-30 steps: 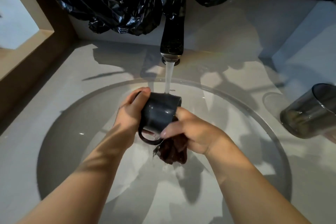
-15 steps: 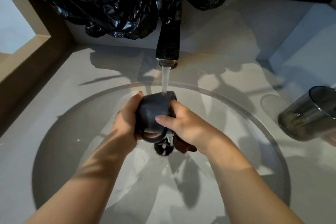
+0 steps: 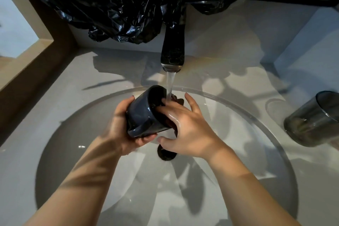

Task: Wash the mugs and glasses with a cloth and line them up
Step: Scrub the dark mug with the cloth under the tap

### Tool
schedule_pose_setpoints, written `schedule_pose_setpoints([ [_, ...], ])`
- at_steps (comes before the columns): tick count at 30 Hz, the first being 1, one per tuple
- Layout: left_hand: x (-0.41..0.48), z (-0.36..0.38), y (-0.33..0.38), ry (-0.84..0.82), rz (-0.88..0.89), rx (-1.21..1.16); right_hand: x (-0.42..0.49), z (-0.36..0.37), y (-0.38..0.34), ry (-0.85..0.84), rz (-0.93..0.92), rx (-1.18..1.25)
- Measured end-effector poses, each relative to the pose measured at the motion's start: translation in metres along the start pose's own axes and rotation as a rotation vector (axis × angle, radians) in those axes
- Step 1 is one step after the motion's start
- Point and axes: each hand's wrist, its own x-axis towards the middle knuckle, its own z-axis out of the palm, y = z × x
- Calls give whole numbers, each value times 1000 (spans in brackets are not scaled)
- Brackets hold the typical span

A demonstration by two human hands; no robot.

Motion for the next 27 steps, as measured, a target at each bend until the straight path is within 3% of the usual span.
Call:
schedule_pose_setpoints([
  [5, -4, 5, 1, -30, 11, -2, 8, 10, -9, -171, 6, -242],
  [10, -2, 7, -1, -5, 69, -52, 7, 13, -14, -209, 53, -242],
  [13, -3, 10, -2, 17, 91, -39, 5, 7, -20, -255, 236, 110],
  [16, -6, 16, -4, 25, 107, -39, 3, 0, -19, -335, 383, 793],
  [18, -7, 20, -5, 19, 194, -24, 3, 1, -17, -221, 446, 1235],
  [21, -2, 22, -8, 47, 484, 106, 6, -7, -12, -70, 562, 1737],
  [24, -4, 21, -14, -76, 686, 278, 7, -14, -6, -2, 639, 1858],
  [27, -8, 19, -19, -268, 612, 441, 6, -15, 0, 132, 779, 1550],
])
